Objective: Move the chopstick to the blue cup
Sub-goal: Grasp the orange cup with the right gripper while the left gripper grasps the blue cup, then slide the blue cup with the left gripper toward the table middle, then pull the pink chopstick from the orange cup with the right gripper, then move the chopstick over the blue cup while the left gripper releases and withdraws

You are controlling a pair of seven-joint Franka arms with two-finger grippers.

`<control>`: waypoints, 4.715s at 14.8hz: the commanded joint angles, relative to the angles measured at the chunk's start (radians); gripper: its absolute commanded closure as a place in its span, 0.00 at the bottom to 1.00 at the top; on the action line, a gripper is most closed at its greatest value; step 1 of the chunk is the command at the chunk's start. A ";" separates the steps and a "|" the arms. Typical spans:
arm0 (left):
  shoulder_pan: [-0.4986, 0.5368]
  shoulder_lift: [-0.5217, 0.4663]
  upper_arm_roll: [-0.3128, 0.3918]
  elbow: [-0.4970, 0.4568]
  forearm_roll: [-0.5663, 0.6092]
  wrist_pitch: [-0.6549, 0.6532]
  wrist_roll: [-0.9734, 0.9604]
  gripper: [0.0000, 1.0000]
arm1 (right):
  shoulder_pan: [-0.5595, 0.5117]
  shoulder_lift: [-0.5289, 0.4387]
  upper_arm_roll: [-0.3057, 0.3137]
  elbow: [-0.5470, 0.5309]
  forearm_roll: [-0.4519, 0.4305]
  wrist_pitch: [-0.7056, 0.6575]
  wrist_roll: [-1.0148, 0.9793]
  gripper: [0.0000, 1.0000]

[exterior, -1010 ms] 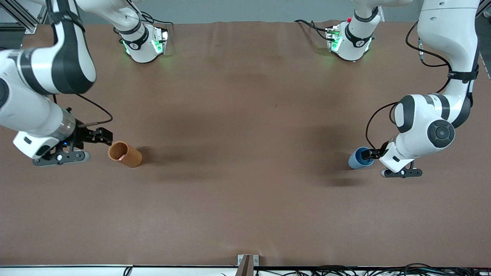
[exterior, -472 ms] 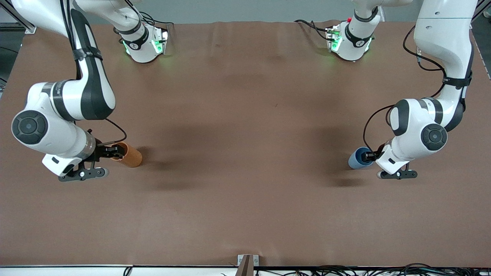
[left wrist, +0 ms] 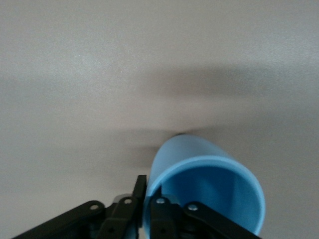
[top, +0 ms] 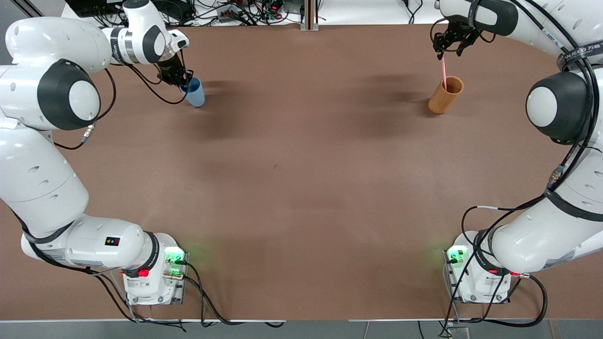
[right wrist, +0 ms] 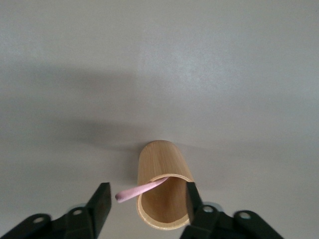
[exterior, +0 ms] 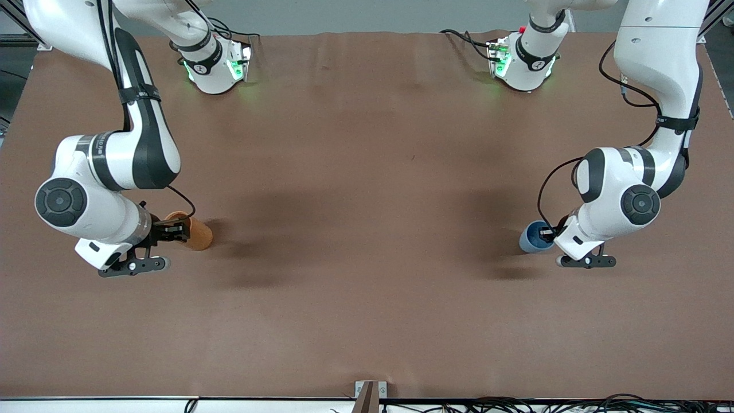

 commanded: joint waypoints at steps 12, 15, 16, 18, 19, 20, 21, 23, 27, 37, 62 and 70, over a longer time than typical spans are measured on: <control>-0.012 -0.059 -0.253 0.429 0.002 -0.489 -0.545 1.00 | 0.006 0.009 -0.004 -0.005 0.002 0.010 0.003 0.75; -0.019 -0.011 -0.392 0.448 0.040 -0.470 -0.767 1.00 | 0.005 0.011 -0.004 -0.005 0.002 0.010 0.003 0.82; -0.022 0.025 -0.443 0.484 0.066 -0.460 -0.838 1.00 | 0.005 0.011 -0.005 -0.005 0.002 0.012 0.003 0.84; -0.062 0.101 -0.501 0.530 0.115 -0.432 -0.971 1.00 | 0.003 0.011 -0.005 -0.005 0.002 0.010 0.003 0.87; -0.084 0.124 -0.518 0.532 0.138 -0.397 -1.031 1.00 | 0.003 0.011 -0.005 -0.005 0.002 0.010 0.003 0.89; -0.104 0.148 -0.535 0.532 0.159 -0.356 -1.087 1.00 | 0.002 0.011 -0.005 -0.005 0.002 0.009 0.003 0.90; -0.117 0.173 -0.553 0.532 0.184 -0.323 -1.134 1.00 | 0.003 0.009 -0.005 -0.005 0.002 0.009 0.003 0.91; -0.125 0.231 -0.589 0.532 0.215 -0.259 -1.200 1.00 | 0.002 0.008 -0.005 0.000 0.002 0.000 0.003 0.94; -0.170 0.313 -0.610 0.528 0.350 -0.181 -1.351 1.00 | 0.000 0.002 -0.005 0.003 0.002 -0.006 0.003 0.95; -0.205 0.380 -0.632 0.518 0.469 -0.105 -1.471 0.99 | -0.005 -0.113 -0.008 0.039 -0.009 -0.089 -0.006 0.95; -0.159 0.154 -0.614 0.516 0.439 -0.245 -1.374 0.00 | 0.382 -0.040 0.001 0.340 0.105 -0.157 0.840 0.97; -0.119 -0.132 -0.245 0.510 0.002 -0.468 -0.671 0.00 | 0.491 0.049 0.002 0.343 0.105 -0.010 1.106 0.98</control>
